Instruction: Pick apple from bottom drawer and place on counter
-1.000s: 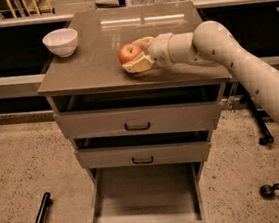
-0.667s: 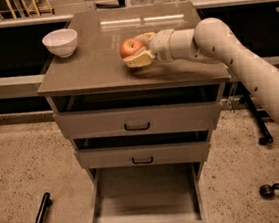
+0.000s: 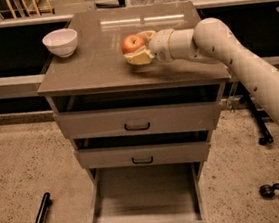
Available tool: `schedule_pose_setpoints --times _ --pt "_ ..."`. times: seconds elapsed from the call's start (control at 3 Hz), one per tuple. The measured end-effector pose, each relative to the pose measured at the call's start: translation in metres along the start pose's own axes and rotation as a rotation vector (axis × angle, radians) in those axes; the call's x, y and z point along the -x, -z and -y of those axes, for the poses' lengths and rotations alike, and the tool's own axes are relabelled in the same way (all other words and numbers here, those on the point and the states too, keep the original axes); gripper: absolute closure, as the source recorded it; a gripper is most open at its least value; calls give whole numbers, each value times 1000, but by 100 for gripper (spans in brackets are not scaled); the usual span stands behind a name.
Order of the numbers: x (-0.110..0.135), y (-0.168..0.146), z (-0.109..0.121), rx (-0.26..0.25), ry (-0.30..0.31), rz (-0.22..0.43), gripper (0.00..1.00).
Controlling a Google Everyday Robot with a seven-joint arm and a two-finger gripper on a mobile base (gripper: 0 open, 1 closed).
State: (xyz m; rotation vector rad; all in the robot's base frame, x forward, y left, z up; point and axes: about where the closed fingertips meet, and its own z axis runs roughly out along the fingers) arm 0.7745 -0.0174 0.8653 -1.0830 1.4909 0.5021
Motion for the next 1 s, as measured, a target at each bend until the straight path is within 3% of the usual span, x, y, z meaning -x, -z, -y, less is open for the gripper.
schedule_pose_setpoints --times 0.33,1.0 --pt "0 0 0 0 0 0 0" --pt "6 1 -5 6 20 -4 0"
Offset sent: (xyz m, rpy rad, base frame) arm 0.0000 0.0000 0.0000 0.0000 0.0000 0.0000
